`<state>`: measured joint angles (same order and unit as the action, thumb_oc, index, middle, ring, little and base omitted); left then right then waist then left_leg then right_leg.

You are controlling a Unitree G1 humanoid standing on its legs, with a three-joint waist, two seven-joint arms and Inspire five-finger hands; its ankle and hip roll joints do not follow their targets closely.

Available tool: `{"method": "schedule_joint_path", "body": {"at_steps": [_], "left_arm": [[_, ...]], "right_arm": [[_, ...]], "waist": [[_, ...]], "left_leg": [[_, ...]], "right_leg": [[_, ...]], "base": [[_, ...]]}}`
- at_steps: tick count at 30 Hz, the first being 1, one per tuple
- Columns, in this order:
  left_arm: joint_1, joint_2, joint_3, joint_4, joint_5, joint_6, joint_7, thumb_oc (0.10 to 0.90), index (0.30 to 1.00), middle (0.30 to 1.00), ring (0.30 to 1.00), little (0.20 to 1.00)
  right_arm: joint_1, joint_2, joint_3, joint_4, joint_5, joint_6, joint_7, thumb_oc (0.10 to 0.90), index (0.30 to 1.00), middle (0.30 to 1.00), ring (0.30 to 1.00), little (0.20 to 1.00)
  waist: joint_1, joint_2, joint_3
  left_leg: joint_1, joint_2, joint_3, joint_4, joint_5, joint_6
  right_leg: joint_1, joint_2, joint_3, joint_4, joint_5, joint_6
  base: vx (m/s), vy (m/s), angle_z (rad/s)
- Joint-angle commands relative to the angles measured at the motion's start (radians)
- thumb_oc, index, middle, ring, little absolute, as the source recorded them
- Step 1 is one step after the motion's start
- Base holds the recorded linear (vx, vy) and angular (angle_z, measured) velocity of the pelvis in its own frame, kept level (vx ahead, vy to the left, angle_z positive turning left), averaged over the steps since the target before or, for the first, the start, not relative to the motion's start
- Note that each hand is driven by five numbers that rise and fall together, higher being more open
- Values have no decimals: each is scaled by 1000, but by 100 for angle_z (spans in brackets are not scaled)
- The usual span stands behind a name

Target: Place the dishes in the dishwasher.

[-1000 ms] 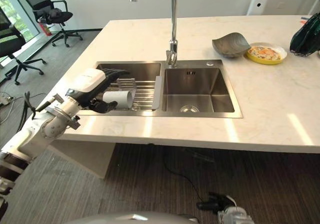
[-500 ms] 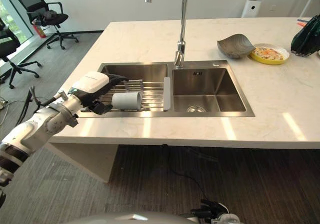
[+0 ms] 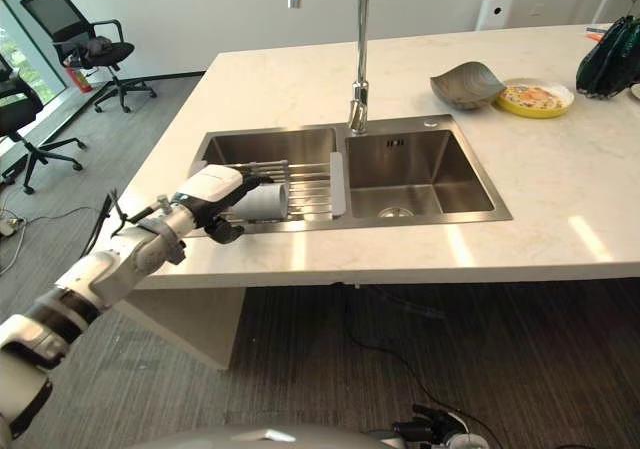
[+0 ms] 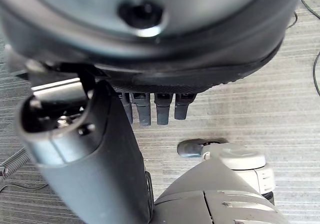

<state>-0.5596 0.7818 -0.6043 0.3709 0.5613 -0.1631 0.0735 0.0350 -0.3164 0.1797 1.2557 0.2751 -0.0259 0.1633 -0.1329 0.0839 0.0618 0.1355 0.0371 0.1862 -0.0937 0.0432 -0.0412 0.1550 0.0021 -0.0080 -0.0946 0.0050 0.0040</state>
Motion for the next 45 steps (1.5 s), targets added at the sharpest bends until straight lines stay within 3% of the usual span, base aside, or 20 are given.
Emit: {"method": "schedule_joint_path", "body": {"at_steps": [1,9,14,27,37,41,42,44,45], "left_arm": [[-255,30,66,65,14,33,98,800,900,900,900,900],[-355,-26,-19,233,14,70,67,800,900,900,900,900],[-411,13,-22,312,30,84,57,800,900,900,900,900],[-489,-14,-95,566,-11,117,-30,800,900,900,900,900],[-484,-47,-92,635,-58,124,-98,800,900,900,900,900],[-441,-75,-49,724,-128,135,-136,800,900,900,900,900],[-415,-78,-50,769,-137,141,-168,800,900,900,900,900],[-416,-78,-51,771,-137,139,-168,800,900,900,900,900],[-417,-118,-65,844,-132,155,-198,400,300,300,300,300]], "right_arm": [[-26,3,49,2,-30,-18,0,800,900,900,900,900],[-54,-9,59,70,-60,0,-8,800,900,900,900,900],[45,-34,29,64,-99,-15,5,800,900,900,900,900],[4,-41,43,113,-125,16,23,800,900,900,900,900],[2,-32,49,137,-132,32,42,800,900,900,900,900],[-3,-31,51,138,-127,41,50,800,900,900,900,900],[-51,-4,100,71,-90,38,56,800,900,900,900,900],[-52,-3,101,70,-90,39,56,800,900,900,900,900],[-41,1,105,88,-75,41,62,800,900,900,900,900]], "waist": [[-17,-45,-7],[-26,-40,1],[-64,-34,21],[-73,-22,28],[-71,-19,30],[-75,-14,30],[-67,-19,22],[-67,-19,22],[-66,-21,15]], "left_leg": [[70,49,38,6,-79,-74],[75,55,54,6,-70,-73],[87,56,74,6,-82,-73],[91,60,90,6,-79,-75],[94,60,89,6,-79,-74],[94,60,93,6,-78,-74],[93,61,96,6,-78,-74],[93,60,95,6,-78,-74],[93,61,93,6,-77,-74]], "right_leg": [[-13,-111,8,22,-23,142],[-23,-102,29,25,-16,139],[-29,-99,50,27,-16,145],[-33,-89,58,26,-14,145],[-26,-88,51,24,-16,142],[-26,-88,50,26,-15,142],[-25,-87,50,26,-17,138],[-25,-87,50,26,-17,139],[-21,-85,46,26,-18,137]], "base": [[-17,-13,-16],[-12,-14,-16],[-27,3,-3],[-8,-4,-11],[-1,-2,1],[0,0,0],[0,0,0],[0,0,0],[0,0,0]]}}
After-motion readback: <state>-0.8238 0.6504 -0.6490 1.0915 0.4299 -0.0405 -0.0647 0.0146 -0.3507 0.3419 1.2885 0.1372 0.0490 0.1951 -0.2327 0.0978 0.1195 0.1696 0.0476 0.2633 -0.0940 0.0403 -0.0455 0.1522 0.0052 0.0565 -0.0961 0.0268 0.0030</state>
